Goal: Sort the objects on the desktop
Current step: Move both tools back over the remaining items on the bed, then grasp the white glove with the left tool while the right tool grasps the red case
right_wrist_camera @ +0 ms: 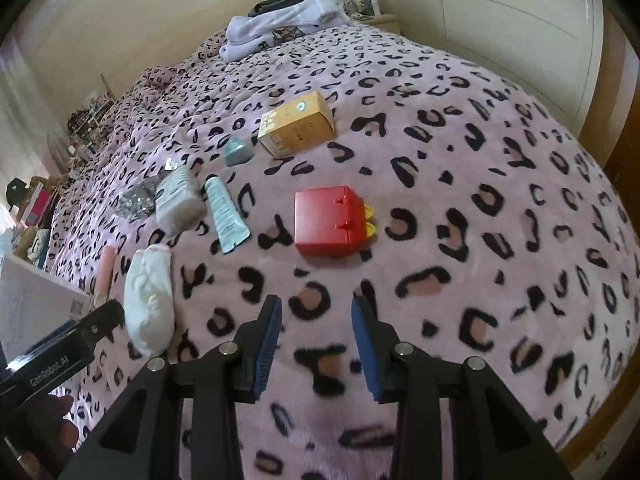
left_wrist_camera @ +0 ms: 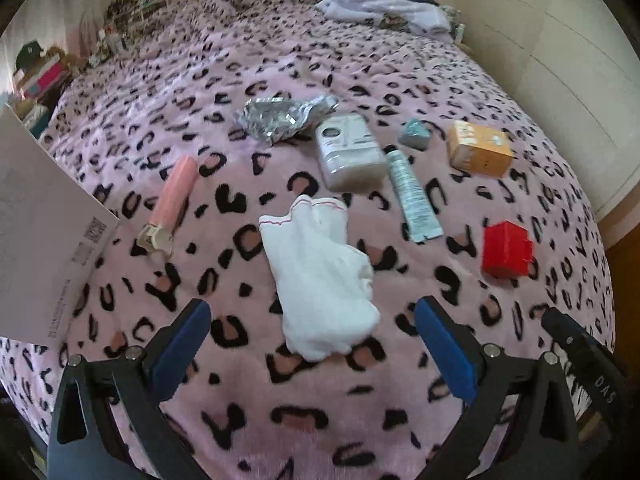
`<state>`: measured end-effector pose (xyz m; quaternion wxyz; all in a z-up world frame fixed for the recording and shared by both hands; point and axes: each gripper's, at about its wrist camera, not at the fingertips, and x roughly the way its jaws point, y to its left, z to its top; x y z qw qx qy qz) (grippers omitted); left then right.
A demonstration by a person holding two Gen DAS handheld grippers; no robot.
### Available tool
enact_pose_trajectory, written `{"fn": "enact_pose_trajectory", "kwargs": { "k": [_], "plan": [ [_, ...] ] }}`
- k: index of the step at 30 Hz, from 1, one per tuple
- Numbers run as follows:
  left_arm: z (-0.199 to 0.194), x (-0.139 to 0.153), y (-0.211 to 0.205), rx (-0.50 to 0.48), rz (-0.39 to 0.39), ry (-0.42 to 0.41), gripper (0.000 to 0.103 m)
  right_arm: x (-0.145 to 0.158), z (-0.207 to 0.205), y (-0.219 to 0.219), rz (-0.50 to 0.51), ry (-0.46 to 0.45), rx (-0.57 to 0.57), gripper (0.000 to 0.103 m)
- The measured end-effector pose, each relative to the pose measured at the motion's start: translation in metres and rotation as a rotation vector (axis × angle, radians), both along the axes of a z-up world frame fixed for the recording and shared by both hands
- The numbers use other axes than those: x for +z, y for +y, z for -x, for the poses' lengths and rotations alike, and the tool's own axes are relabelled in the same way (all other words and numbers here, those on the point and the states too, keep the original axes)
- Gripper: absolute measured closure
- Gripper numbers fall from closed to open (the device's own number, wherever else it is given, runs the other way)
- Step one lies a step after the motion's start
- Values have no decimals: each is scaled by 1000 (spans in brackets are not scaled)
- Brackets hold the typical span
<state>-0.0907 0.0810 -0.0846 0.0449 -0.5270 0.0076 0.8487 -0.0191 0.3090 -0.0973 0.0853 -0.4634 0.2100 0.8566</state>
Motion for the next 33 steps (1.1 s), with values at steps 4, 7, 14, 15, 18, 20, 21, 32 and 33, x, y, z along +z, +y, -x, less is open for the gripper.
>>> {"fn": "enact_pose_trajectory", "kwargs": {
  "k": [4,7,14,15,18,20,21,32,33],
  "plan": [
    [17,-19,4,13,20,-38,0,-12,24,12,53,8,-8,59],
    [26,-30,7,21,24,-52,0,-19,42,20,78,10,-25,58],
    [40,-47,12,25,19,-81,0,-33,74,23,41,-23,-31,47],
    [41,-49,13,24,19,-84,0,-35,77,23,36,-29,-30,44],
    [45,-57,16,20,24,-95,0,-41,84,22,20,-49,-25,35],
    [46,-63,19,18,26,-105,0,-45,87,22,8,-51,-26,33],
    [47,-65,19,18,28,-108,0,-46,89,22,3,-51,-30,33],
    [48,-89,25,22,76,-112,3,-72,91,32,12,-73,-94,37],
    [47,-89,25,22,75,-107,6,-72,91,33,15,-69,-94,38]
  ]
}}
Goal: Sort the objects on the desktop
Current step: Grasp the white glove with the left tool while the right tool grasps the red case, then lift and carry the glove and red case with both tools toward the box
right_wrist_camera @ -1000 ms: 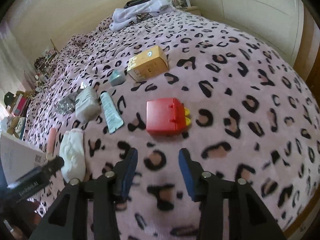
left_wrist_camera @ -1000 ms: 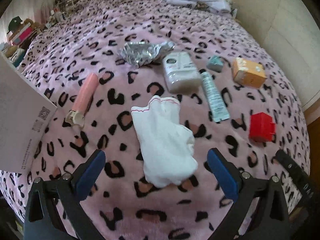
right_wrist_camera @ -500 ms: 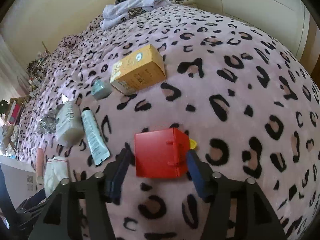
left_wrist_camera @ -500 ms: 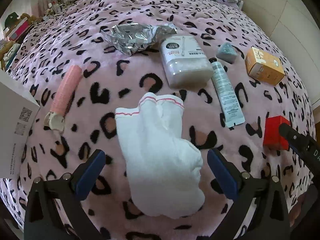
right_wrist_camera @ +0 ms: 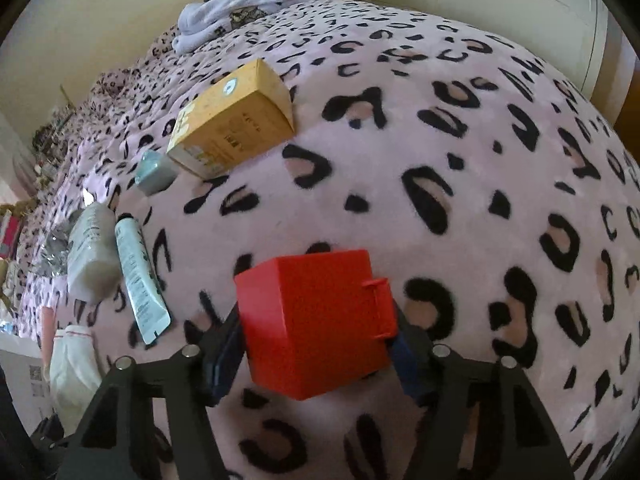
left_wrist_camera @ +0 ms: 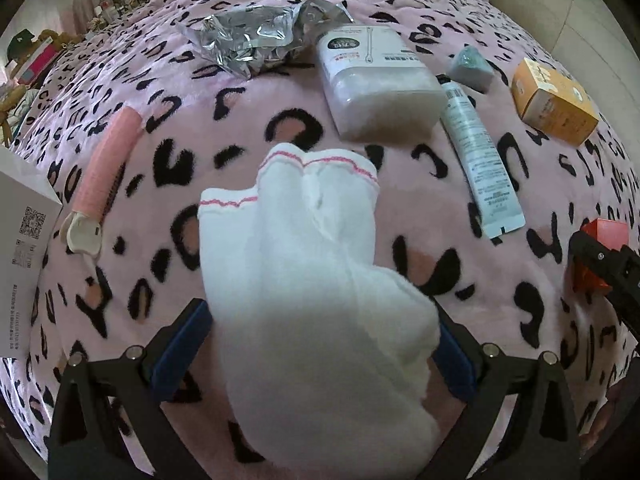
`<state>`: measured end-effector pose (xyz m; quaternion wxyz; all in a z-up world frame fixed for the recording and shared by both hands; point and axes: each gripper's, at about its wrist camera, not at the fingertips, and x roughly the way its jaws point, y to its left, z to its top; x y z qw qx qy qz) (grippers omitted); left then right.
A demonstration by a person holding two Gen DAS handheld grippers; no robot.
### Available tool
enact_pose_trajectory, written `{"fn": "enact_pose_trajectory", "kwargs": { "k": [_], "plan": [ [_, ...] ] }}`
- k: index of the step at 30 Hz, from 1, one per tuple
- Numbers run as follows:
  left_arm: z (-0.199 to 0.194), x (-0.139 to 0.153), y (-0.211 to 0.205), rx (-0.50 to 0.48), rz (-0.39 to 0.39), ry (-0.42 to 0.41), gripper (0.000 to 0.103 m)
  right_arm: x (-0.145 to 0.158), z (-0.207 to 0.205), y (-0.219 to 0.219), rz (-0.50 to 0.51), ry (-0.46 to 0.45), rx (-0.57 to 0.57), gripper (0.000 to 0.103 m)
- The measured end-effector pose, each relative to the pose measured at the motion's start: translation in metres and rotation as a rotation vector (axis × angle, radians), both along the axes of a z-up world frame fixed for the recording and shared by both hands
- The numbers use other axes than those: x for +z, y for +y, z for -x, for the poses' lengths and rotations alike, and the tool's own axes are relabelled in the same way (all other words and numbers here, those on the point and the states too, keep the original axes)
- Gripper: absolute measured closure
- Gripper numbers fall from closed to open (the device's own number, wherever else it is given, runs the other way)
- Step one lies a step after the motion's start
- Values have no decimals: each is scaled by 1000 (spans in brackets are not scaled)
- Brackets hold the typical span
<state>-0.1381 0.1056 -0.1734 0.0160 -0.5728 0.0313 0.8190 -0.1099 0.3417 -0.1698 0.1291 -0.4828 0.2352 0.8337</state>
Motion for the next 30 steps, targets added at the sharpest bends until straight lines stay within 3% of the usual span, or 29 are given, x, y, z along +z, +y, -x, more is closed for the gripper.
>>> {"fn": "enact_pose_trajectory", "kwargs": {
  "k": [2,6,12,17,22,30],
  "plan": [
    [0,1,1,-4,2,6,11,1,-1,0,-1,6,0,38],
    [0,4,3,-10,-1,16,37,6,-3,-5,-28,17,5,38],
    [-2,11,2,-14,-7,31,58,24,-13,-7,-65,70,7,38],
    [-6,20,-4,-9,-29,39,66,36,-19,-12,-67,78,28,38],
    [-9,23,-6,-9,-33,35,68,43,-27,-20,-65,83,41,38],
    [-13,26,-7,-7,-37,45,81,44,-33,-27,-63,75,52,38]
  ]
}}
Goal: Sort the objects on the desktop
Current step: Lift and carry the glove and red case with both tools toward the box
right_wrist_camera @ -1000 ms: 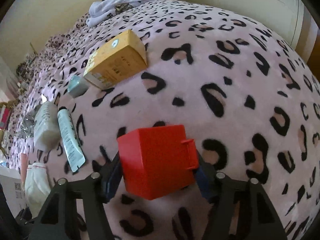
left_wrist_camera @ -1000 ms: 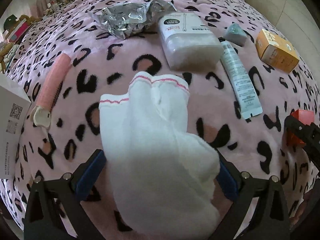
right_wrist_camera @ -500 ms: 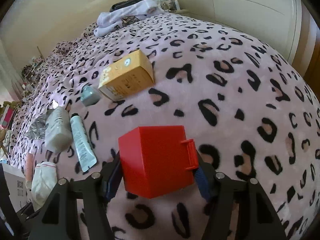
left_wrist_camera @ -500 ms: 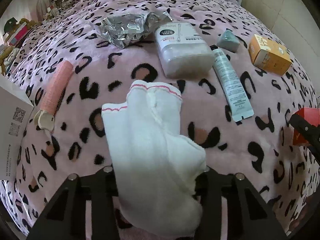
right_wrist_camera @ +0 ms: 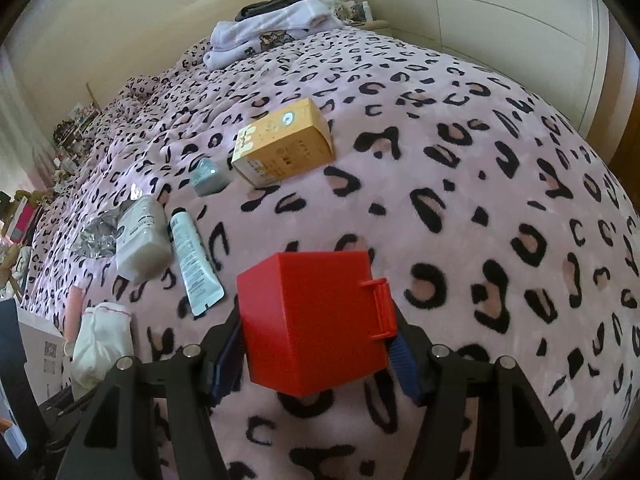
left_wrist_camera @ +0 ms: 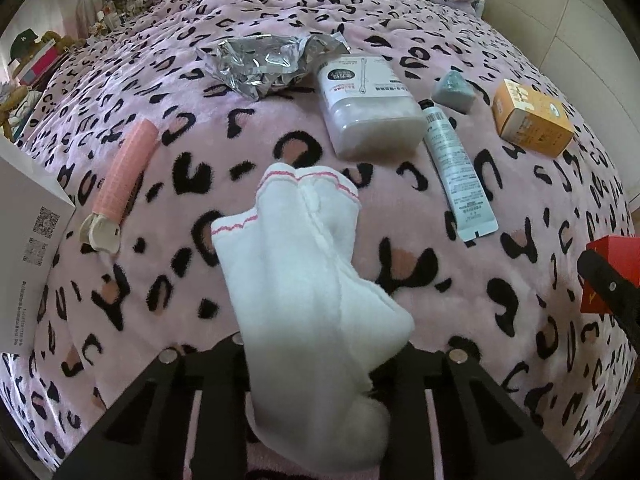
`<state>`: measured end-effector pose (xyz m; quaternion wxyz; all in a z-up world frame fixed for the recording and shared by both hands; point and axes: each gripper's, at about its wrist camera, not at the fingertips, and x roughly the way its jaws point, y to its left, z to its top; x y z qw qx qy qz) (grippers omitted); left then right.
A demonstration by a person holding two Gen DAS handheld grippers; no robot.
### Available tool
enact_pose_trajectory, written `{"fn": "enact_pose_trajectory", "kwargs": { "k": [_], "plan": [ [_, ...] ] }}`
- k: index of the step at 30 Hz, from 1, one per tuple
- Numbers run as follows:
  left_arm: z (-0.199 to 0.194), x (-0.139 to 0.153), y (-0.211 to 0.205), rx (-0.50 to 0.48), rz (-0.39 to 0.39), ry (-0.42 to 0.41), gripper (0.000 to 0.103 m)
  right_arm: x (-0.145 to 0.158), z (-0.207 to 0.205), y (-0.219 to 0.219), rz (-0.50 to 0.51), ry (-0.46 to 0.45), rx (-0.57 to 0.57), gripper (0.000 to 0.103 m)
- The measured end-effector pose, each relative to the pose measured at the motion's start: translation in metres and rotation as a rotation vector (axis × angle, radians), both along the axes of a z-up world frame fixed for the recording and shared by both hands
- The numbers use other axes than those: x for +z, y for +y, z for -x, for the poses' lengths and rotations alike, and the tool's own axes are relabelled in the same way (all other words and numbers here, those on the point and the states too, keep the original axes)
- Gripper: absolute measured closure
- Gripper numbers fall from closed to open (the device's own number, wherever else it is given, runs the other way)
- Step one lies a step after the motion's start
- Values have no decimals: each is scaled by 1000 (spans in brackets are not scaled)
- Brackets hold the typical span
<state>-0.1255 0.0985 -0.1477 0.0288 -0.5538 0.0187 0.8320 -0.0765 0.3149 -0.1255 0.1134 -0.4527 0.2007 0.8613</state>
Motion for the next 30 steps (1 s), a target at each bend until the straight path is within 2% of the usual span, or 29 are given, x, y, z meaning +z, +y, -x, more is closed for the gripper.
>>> {"fn": "enact_pose_trajectory", "kwargs": {
  "k": [9,19,30],
  "plan": [
    [-10,29,-7,0,11,56,82,8,-9,-9,-1,3,21,38],
    [-29,65,-27,14,0,56,82,38,-25,-40,0,17,95,38],
    [-63,87,-80,70,13,43,82,64,-45,-97,-18,6,189,38]
  ]
}}
